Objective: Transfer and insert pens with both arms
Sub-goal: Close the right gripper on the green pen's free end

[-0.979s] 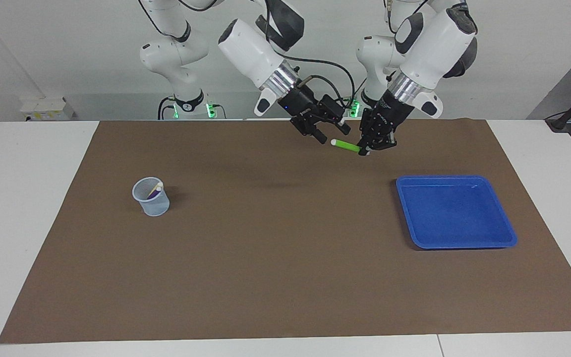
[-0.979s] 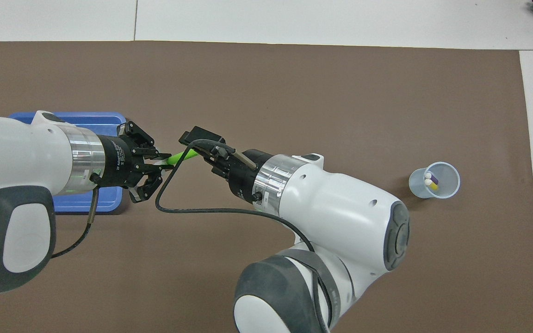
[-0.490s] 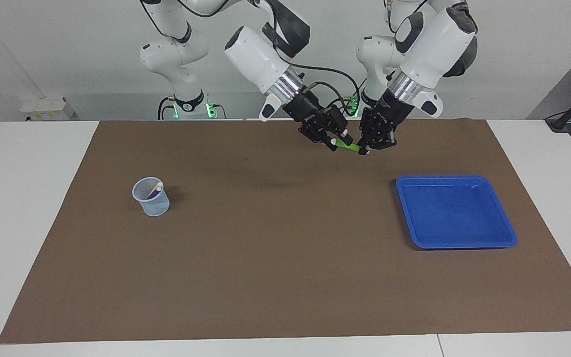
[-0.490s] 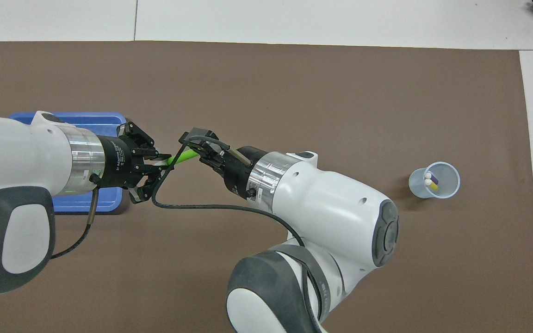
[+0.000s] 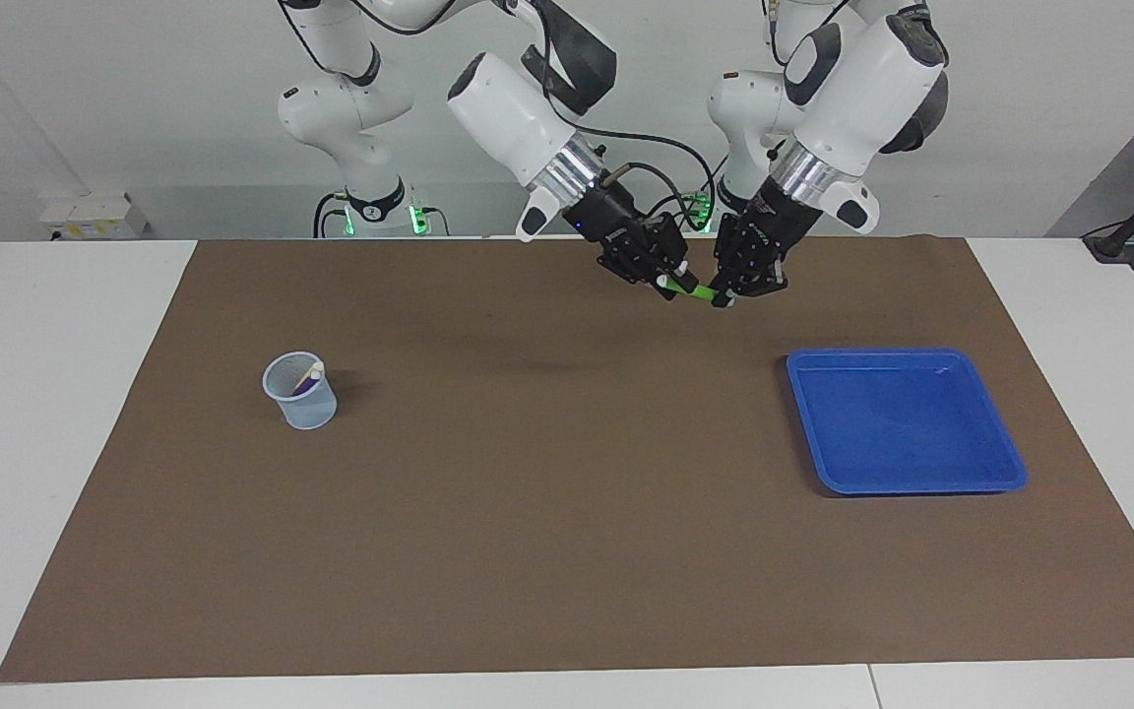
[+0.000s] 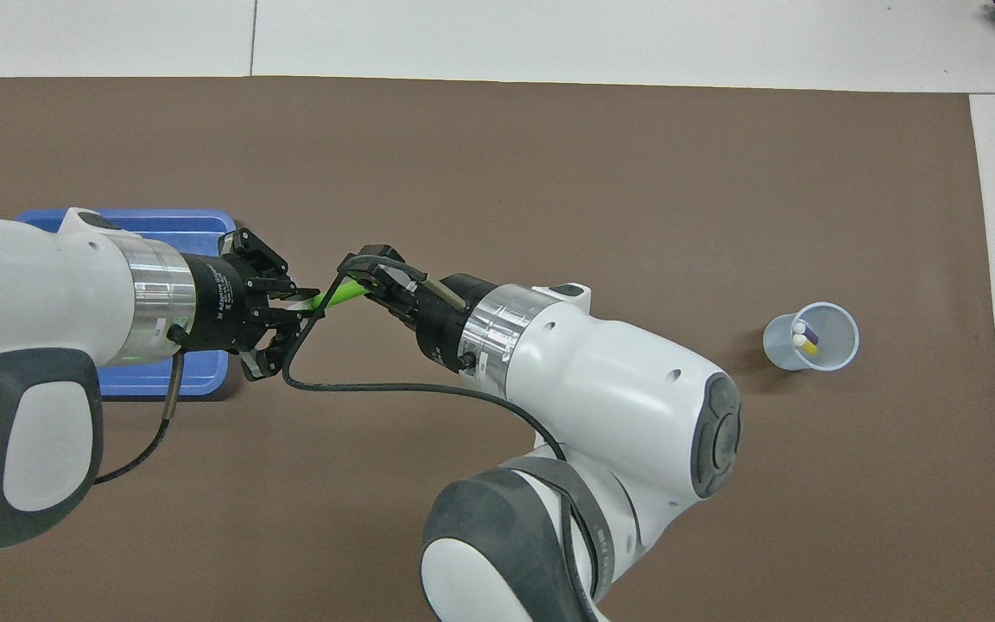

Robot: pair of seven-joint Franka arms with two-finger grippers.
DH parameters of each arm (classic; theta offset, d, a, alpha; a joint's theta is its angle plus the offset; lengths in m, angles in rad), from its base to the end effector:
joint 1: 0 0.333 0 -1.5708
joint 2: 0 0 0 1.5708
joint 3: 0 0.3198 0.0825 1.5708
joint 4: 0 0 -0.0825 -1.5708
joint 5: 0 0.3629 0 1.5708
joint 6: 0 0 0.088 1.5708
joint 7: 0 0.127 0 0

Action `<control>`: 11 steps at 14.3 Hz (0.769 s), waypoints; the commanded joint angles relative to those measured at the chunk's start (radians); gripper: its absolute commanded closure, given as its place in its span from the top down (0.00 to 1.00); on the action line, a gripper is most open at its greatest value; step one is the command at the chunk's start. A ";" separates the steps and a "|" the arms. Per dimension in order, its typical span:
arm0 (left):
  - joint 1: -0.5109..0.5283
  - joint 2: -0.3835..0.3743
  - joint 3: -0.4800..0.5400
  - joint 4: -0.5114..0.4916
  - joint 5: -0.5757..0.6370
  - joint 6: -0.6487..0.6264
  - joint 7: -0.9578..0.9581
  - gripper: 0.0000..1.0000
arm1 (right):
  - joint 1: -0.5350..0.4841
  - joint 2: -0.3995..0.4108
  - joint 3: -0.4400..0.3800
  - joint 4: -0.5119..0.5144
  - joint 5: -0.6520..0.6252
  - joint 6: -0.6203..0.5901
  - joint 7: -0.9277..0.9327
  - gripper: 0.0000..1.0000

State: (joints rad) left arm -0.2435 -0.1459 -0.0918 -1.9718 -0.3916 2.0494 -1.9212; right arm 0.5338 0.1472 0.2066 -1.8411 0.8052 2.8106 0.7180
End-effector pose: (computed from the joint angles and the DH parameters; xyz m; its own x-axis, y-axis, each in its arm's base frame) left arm 0.4836 -0.2002 0.5499 -0.1322 0.9068 -0.4003 0.9842 0.1680 0.0556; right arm 0.4984 0.4044 0.5328 0.8219 -0.5589 -0.1101 -0.4019 -0.4319 -0.8074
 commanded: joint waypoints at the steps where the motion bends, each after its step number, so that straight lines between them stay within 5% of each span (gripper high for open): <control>1: -0.011 -0.032 0.009 -0.028 -0.016 -0.009 -0.012 0.00 | 0.000 0.006 0.004 0.000 0.008 0.012 -0.034 0.23; 3: -0.011 -0.032 0.009 -0.028 -0.016 -0.009 -0.012 0.00 | -0.002 0.006 0.004 0.000 0.008 0.012 -0.035 0.00; 9: -0.010 -0.032 0.009 -0.028 -0.016 -0.012 0.004 0.00 | -0.008 0.006 0.004 0.000 0.009 0.010 -0.038 0.00; 10: -0.011 -0.032 0.011 -0.028 -0.015 -0.005 0.025 0.22 | -0.009 0.006 0.004 0.000 0.009 0.010 -0.038 0.00; 11: -0.011 -0.032 0.009 -0.028 -0.013 -0.005 0.042 0.99 | -0.011 0.006 0.004 0.000 0.009 0.009 -0.038 0.00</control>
State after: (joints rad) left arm -0.2434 -0.1488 -0.0887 -1.9719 -0.3915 2.0475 -1.9089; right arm 0.5327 0.1502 0.2056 -1.8469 0.8042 2.8092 0.7040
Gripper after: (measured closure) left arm 0.797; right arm 0.806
